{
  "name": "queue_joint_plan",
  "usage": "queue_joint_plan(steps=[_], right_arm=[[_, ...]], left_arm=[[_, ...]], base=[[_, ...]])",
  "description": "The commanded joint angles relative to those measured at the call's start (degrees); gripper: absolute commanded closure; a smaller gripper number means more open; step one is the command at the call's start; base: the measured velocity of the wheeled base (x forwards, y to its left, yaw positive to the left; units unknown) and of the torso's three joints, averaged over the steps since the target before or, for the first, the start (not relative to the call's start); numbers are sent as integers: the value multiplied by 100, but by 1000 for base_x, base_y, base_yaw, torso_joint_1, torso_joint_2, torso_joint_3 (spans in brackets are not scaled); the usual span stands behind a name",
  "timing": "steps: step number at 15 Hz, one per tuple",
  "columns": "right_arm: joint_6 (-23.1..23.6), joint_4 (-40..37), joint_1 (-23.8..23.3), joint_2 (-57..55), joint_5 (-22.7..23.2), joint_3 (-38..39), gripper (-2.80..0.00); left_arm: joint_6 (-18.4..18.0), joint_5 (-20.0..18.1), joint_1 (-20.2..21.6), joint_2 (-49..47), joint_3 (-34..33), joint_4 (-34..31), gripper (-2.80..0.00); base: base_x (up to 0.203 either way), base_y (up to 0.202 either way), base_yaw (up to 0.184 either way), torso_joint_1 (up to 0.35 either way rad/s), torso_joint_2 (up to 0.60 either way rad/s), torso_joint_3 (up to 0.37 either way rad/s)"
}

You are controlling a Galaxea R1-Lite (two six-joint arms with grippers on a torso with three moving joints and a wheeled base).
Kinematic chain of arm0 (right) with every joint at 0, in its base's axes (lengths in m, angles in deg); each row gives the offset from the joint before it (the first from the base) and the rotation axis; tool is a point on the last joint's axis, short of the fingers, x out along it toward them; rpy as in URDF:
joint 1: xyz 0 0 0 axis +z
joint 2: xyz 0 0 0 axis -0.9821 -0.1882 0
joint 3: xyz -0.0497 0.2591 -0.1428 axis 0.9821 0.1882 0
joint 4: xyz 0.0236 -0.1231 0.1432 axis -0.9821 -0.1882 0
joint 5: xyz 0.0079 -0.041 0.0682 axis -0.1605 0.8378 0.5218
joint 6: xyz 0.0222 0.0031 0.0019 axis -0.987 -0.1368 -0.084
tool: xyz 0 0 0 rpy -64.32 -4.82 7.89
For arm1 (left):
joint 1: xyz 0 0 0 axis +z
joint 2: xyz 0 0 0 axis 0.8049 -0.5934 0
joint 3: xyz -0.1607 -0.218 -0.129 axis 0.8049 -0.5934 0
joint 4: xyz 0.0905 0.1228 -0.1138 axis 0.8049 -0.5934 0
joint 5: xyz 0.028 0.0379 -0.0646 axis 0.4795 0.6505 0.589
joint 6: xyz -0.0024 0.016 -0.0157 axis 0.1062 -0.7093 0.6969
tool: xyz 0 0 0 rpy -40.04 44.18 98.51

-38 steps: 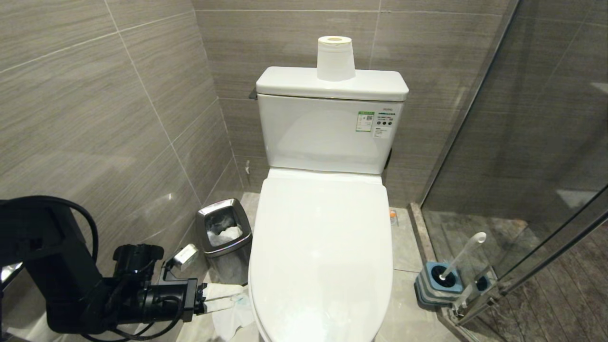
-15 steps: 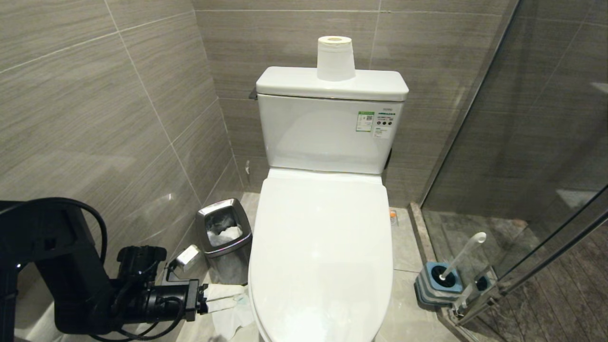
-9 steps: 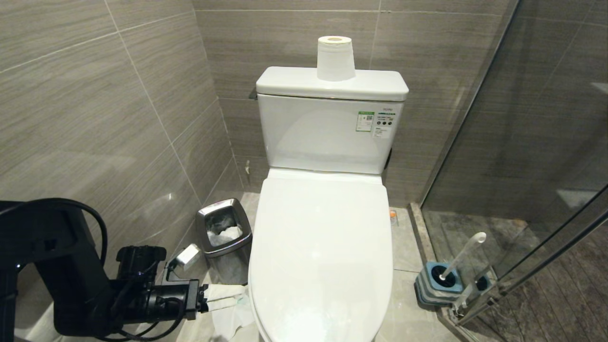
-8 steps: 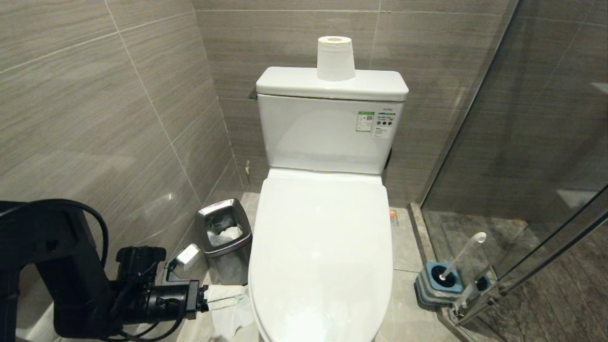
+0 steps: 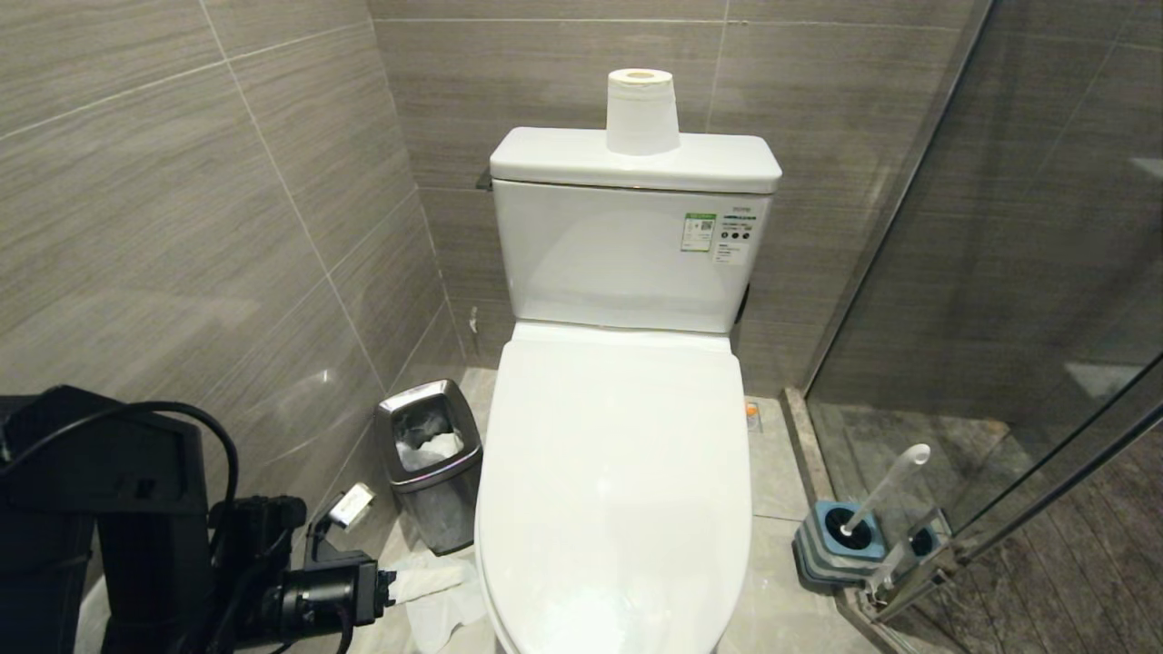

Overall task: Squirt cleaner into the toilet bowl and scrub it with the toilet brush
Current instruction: Use the left hand to lift the toilet lid slightly

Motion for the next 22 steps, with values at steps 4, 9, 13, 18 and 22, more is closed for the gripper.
queue_joint_plan(steps=[4,9,13,18,22], right_arm=[[2,1,1,-2,-1,9,0],[2,1,1,-2,-1,9,0],[2,1,1,-2,-1,9,0],[2,9,1,-2,-1,9,0],[2,1,1,-2,-1,2,0]], left_arm=[[442,-49,55,58,-19,65,-280],[777,-51,55,495,-255,117,-280],[1319,26,62,1230,-339,127,-280],[1349,101,54,1247,-485,130,-280],[1347,74,11,1238,-476,165,-280]], base=[[0,0,0,0,0,0],[0,0,0,0,0,0],[0,0,0,0,0,0],[0,0,0,0,0,0],[0,0,0,0,0,0]])
